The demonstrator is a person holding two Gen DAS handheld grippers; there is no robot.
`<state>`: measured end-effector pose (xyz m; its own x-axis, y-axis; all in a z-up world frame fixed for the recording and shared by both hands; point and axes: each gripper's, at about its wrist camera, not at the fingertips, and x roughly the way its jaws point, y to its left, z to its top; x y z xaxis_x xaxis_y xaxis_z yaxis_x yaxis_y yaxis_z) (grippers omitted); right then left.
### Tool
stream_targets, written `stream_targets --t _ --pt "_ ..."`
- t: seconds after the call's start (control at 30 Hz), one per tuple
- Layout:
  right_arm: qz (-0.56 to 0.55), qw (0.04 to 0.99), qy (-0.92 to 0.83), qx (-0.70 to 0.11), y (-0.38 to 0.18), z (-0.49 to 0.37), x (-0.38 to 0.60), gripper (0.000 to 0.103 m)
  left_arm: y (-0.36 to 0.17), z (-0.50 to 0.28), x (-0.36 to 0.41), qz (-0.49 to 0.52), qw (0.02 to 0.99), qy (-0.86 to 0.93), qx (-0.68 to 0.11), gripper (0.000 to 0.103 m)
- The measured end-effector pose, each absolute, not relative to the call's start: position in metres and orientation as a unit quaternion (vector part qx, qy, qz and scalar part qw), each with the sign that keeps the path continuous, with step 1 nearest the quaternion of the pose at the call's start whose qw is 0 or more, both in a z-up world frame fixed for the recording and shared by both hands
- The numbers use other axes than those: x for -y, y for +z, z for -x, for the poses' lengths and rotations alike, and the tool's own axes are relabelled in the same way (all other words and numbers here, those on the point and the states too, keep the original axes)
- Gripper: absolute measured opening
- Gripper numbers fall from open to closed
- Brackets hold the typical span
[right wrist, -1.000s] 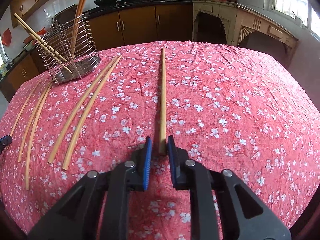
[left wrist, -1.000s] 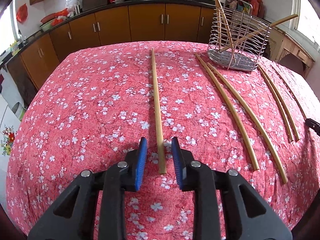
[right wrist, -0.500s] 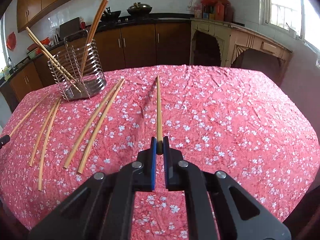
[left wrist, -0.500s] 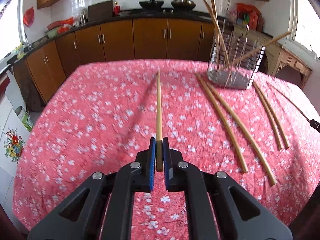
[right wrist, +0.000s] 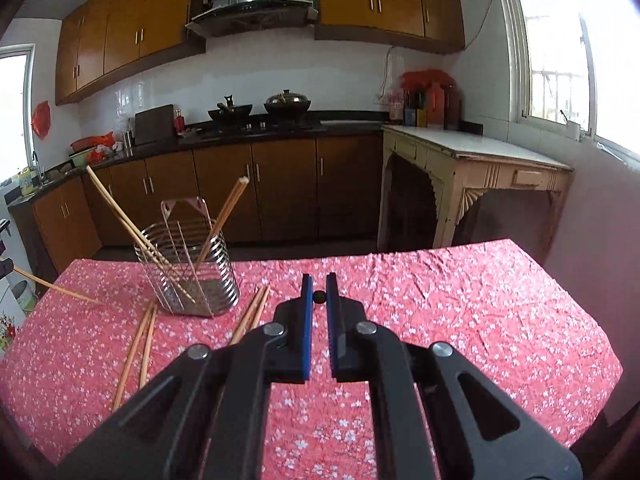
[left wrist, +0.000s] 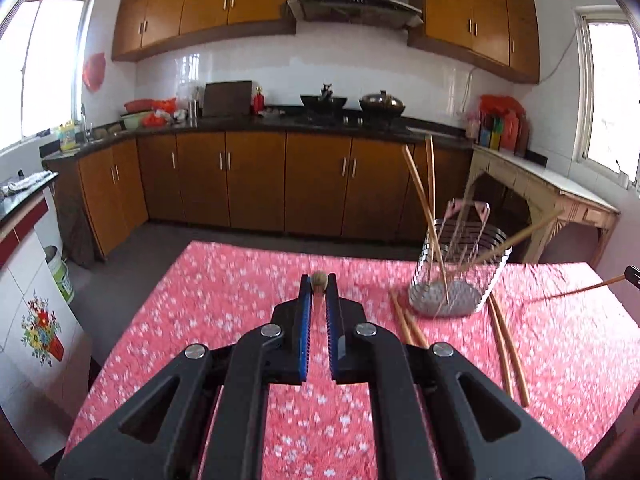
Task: Organize utensils
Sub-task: 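Carry the chopstick over the wire holder and lower it in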
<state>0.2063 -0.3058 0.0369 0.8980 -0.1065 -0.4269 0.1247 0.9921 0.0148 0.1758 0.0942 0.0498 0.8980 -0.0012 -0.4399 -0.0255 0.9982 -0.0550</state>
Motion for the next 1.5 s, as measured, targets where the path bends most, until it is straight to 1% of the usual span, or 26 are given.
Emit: stream_targets --t 0.3,0.8,1.13,1.3,1.5 --pt "-0.043 0.978 -0.049 -0.197 0.076 -0.236 0.307 0.007 0.081 -0.198 -0.091 0.039 0.978 0.011 -0.204 0.007" --pt "-0.037 0.983 -0.002 -0.178 0.109 -0.232 0.279 0.007 0.099 -0.194 -0.067 0.028 0.982 -0.014 -0.188 0.007" --pt "-0.041 0.986 0.062 -0.148 0.167 -0.24 0.243 0.007 0.15 -0.203 -0.025 0.044 0.984 -0.066 -0.158 0.007" --pt "-0.036 0.988 0.069 -0.132 0.194 -0.262 0.223 0.007 0.177 -0.216 -0.001 0.043 0.987 -0.076 -0.135 0.007" --pt "-0.035 0.989 0.062 -0.13 0.202 -0.299 0.211 0.007 0.195 -0.248 0.021 0.051 0.99 -0.07 -0.114 0.007"
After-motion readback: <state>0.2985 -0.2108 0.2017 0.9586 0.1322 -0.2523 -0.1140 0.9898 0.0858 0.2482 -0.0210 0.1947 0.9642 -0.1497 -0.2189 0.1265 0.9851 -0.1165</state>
